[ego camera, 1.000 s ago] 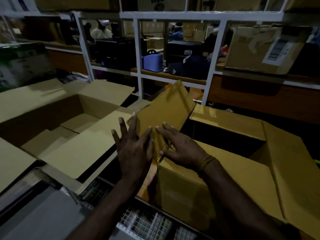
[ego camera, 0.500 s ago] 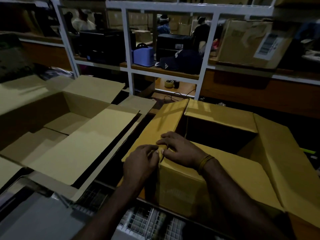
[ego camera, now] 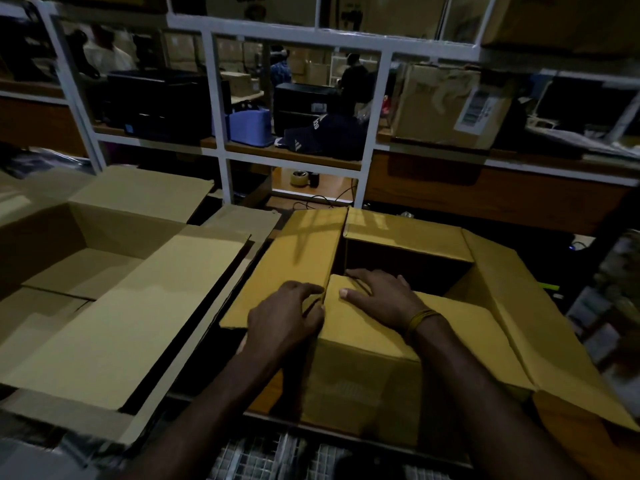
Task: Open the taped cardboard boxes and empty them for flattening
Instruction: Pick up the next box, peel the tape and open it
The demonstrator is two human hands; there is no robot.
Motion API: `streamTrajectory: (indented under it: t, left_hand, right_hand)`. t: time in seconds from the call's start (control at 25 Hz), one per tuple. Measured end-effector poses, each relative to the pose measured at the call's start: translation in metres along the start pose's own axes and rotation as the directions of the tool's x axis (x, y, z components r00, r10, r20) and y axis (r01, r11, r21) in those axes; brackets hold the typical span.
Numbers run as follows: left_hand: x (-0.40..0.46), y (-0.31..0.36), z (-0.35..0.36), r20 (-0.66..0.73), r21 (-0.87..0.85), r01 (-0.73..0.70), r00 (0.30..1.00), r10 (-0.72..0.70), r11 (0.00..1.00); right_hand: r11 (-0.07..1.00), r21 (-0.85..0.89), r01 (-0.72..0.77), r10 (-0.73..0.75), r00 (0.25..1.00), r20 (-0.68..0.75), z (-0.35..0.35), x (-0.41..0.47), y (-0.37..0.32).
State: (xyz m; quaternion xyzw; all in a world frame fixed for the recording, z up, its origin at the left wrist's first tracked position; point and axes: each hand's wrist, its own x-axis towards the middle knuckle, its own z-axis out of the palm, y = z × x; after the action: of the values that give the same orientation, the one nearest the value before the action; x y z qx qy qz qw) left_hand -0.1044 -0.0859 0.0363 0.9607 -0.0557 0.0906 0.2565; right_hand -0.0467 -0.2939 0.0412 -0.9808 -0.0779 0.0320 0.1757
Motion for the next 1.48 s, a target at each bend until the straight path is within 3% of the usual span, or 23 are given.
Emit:
streamTrajectory:
  t: [0.12,0.28,0.4,0.52,0.6,0.76,0.84,0.92,1.0,1.2,1.36,1.48]
  left_hand:
    - [0.011,0.009,0.003,0.042,-0.073,-0.1,0.994,0.103,0.992]
    - [0.026,0.016,-0.004,-0.01,-0.402,-0.177,0.982,0.189,0.898]
    - [0.032,0.022,-0.018,0.04,-0.555,-0.16,0.975,0.218,0.817]
    - [0.026,0.026,-0.023,0.011,-0.588,-0.196,0.968,0.251,0.784]
    - [0.019,0.031,-0.027,-0.132,-0.581,-0.287,0.957,0.26,0.762]
    - [0.013,0.043,-0.047,-0.402,-0.424,-0.488,0.856,0.325,0.763]
    - [0.004,0.049,-0.06,-0.424,-0.385,-0.523,0.832,0.358,0.76]
    - [-0.009,0.057,-0.074,-0.33,-0.409,-0.488,0.867,0.373,0.771]
    - [-0.026,0.064,-0.086,-0.146,-0.453,-0.408,0.911,0.386,0.793]
    - [-0.072,0.07,-0.098,0.215,-0.446,-0.276,0.891,0.401,0.852]
    - [-0.098,0.072,-0.066,0.455,-0.212,-0.224,0.839,0.299,0.951]
    - [-0.103,0.065,-0.029,0.503,0.02,-0.292,0.829,0.243,0.956]
  right_hand:
    - [0.994,0.021,-0.104,0.105,0.994,-0.036,-0.012,-0.015,0.011]
    - [0.999,-0.027,-0.03,0.019,0.941,-0.337,-0.03,-0.038,-0.002]
    - [0.99,-0.136,-0.023,-0.038,0.901,-0.432,-0.047,-0.049,-0.018]
    - [0.987,-0.16,-0.031,-0.055,0.859,-0.509,-0.052,-0.063,-0.029]
    - [0.988,-0.156,-0.02,-0.077,0.806,-0.587,-0.048,-0.075,-0.036]
    - [0.985,-0.17,0.008,-0.132,0.668,-0.733,-0.045,-0.102,-0.05]
    - [0.991,-0.124,0.042,-0.124,0.611,-0.782,-0.048,-0.119,-0.058]
    - [0.994,-0.072,0.082,-0.107,0.583,-0.805,-0.053,-0.136,-0.061]
    - [0.996,-0.031,0.088,-0.078,0.604,-0.793,-0.06,-0.159,-0.061]
    - [0.998,0.058,0.014,0.018,0.853,-0.522,-0.061,-0.225,-0.057]
    - [0.995,0.038,-0.093,0.099,0.955,-0.278,-0.037,-0.248,-0.036]
    - [0.987,-0.037,-0.159,0.153,0.981,-0.121,-0.01,-0.248,-0.015]
